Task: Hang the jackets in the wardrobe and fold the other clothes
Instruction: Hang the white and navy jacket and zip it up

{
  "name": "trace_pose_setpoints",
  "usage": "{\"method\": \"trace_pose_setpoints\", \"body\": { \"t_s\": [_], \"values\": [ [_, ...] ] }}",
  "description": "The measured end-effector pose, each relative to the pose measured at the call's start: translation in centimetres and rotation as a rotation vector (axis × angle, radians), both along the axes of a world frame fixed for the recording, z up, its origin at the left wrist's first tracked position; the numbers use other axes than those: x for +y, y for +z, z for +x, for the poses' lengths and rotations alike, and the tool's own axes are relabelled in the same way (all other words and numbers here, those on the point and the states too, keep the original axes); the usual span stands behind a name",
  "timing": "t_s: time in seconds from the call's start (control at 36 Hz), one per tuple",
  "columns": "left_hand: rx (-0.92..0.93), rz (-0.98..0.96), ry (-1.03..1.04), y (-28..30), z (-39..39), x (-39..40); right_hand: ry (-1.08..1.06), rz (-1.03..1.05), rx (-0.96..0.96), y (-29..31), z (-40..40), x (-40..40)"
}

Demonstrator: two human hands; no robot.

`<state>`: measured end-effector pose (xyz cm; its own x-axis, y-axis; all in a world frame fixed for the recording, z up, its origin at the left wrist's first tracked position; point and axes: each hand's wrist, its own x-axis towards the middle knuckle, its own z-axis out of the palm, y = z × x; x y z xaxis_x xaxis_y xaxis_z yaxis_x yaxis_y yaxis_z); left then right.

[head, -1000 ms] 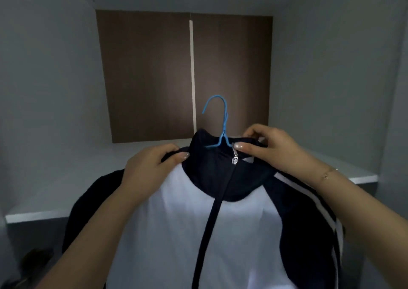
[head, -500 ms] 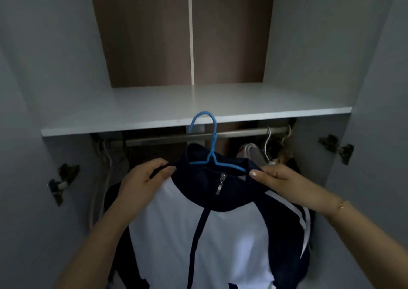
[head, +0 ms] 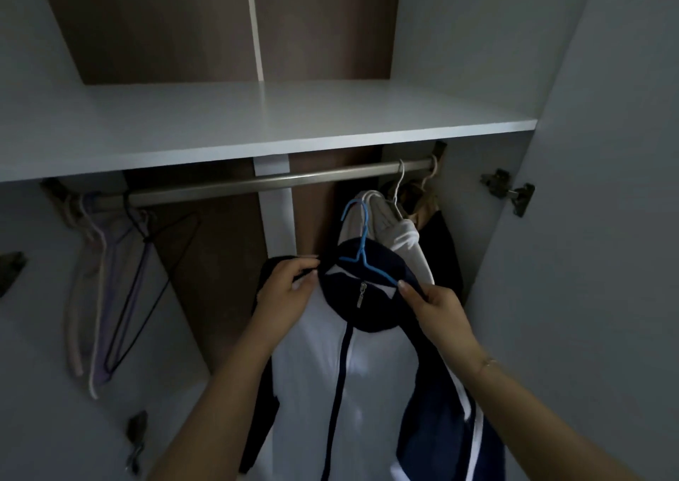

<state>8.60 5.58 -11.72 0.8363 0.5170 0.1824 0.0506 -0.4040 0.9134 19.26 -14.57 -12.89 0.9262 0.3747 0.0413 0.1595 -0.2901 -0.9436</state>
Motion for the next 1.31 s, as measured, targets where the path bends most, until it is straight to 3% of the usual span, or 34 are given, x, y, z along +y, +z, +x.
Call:
{"method": "trace_pose_setpoints", "body": {
  "t_s": [0.08, 0.33, 0.5, 0.58, 0.78, 0.94, 1.08, 1.19, 1.31],
  "values": [
    [-0.056, -0.147, -0.029, -0.1, 1.3, -0.6, -0.045, 0.016, 0.016, -0.2, 2.4, 1.4],
    [-0.050, -0.309, 0.058, 0.7, 5.8, -0.5, -0.056, 0.187, -0.013, 0.3, 10.9, 7.3],
    [-0.029, -0.333, 0.086, 0.7, 9.0, -0.1, -0.154, 0.090, 0.052, -0.7, 16.8, 10.8],
    [-0.007, -0.347, 0.091, 0.7, 10.4, 0.0, -0.122, -0.030, -0.026, -0.9, 17.7, 11.1],
    [0.029, -0.397, 0.047, 0.2, 12.4, -0.4, -0.029, -0.117, -0.347, -2.6, 16.4, 9.6],
    [0.059, -0.413, 0.023, -0.7, 13.2, -1.4, -0.018, -0.286, -0.295, -4.9, 14.3, 7.6],
    [0.038, -0.445, -0.015, -0.6, 12.1, -2.4, -0.090, -0.114, -0.207, -5.2, 10.8, 5.1],
    [-0.097, -0.444, -0.087, 0.3, 10.7, -3.6, -0.036, -0.019, -0.199, -2.3, 8.8, 2.8],
    [-0.096, -0.490, -0.188, 0.3, 7.8, -5.9, -0.060, 0.066, -0.135, -0.5, 5.1, -0.9]
  ]
}}
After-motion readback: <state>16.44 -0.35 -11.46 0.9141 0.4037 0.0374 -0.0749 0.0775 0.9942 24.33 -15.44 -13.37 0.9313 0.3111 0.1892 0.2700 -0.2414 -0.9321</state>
